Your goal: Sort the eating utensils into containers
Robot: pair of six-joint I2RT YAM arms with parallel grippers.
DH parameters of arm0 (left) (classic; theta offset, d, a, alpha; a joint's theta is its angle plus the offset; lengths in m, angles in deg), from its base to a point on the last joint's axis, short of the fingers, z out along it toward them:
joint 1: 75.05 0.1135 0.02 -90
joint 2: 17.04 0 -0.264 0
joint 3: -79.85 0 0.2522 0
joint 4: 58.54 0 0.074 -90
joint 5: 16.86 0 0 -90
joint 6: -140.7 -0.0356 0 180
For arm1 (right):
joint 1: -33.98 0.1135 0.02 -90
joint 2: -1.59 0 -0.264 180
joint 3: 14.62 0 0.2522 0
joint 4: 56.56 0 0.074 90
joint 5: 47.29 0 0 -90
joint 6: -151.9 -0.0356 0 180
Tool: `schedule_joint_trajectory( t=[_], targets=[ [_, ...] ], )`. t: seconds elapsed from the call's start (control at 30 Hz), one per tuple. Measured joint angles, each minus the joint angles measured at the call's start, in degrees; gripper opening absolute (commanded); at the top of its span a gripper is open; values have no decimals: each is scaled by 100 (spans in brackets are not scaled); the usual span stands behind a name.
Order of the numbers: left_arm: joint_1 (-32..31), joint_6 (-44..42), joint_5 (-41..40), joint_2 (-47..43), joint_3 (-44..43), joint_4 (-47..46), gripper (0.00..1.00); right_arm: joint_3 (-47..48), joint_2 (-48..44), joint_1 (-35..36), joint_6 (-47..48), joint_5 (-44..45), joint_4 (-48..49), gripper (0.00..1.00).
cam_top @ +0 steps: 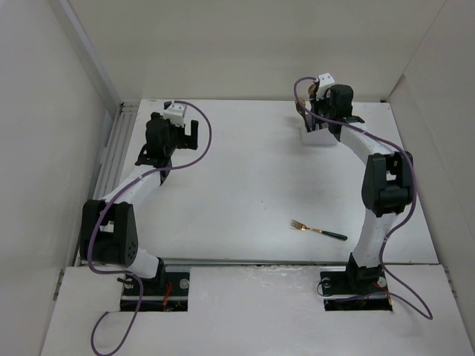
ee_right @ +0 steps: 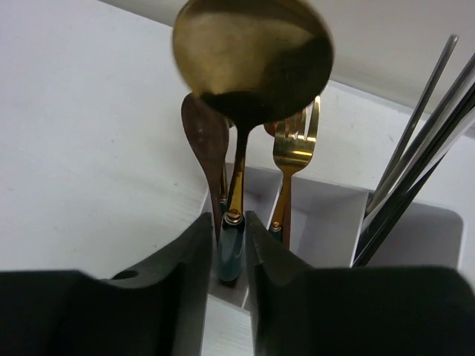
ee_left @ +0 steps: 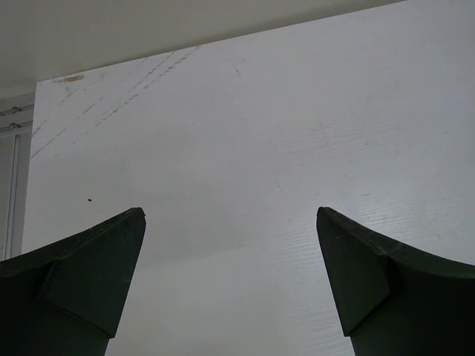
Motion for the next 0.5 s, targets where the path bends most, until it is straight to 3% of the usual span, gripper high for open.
schedule_joint_trajectory(
  t=[0.03, 0.33, 0.43, 0.5],
  targets=[
    [0, -9, 0, 0, 0, -9, 100, 0, 2, 0, -4, -4, -28, 38],
    [0, -46, 24, -376, 66, -35, 100, 4, -42, 0, 7, -7, -181, 54],
    [0, -42, 85, -675, 157, -72, 100, -7, -308, -7, 286, -179, -627, 57],
    [0, -42, 140, -890, 229, -107, 100, 13, -623, -17, 946, -494, -1294, 58]
  ],
)
